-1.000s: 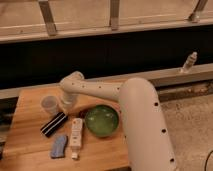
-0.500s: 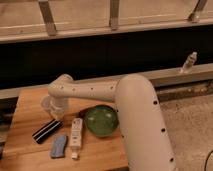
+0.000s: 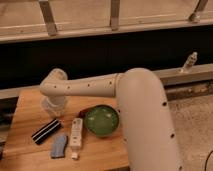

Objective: Push the eraser across the table

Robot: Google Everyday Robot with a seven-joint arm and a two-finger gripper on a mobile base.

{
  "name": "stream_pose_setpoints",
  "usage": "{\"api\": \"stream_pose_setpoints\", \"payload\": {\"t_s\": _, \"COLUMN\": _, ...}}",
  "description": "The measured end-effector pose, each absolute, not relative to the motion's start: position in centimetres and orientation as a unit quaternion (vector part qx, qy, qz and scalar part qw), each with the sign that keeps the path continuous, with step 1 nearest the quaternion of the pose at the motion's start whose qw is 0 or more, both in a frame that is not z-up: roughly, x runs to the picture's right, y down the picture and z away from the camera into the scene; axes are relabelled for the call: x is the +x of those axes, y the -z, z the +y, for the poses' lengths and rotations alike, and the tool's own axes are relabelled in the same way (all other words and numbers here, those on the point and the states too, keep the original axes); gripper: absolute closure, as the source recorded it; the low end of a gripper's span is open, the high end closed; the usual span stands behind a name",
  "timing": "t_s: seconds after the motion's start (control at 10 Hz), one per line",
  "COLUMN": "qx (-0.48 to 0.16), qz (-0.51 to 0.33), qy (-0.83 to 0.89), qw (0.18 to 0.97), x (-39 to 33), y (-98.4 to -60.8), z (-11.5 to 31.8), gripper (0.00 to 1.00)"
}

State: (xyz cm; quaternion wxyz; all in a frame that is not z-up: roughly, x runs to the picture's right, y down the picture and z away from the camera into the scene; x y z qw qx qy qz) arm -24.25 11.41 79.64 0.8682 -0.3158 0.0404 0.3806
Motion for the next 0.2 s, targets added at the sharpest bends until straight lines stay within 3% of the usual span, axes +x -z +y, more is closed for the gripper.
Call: {"api": "stream_pose_setpoints", "payload": {"t_s": 0.2, "qx": -0.279, "qz": 0.058, "qy": -0.421, "qw": 0.861, "x": -20.2, "y": -79.8, "z": 8.1, "gripper": 0.96}}
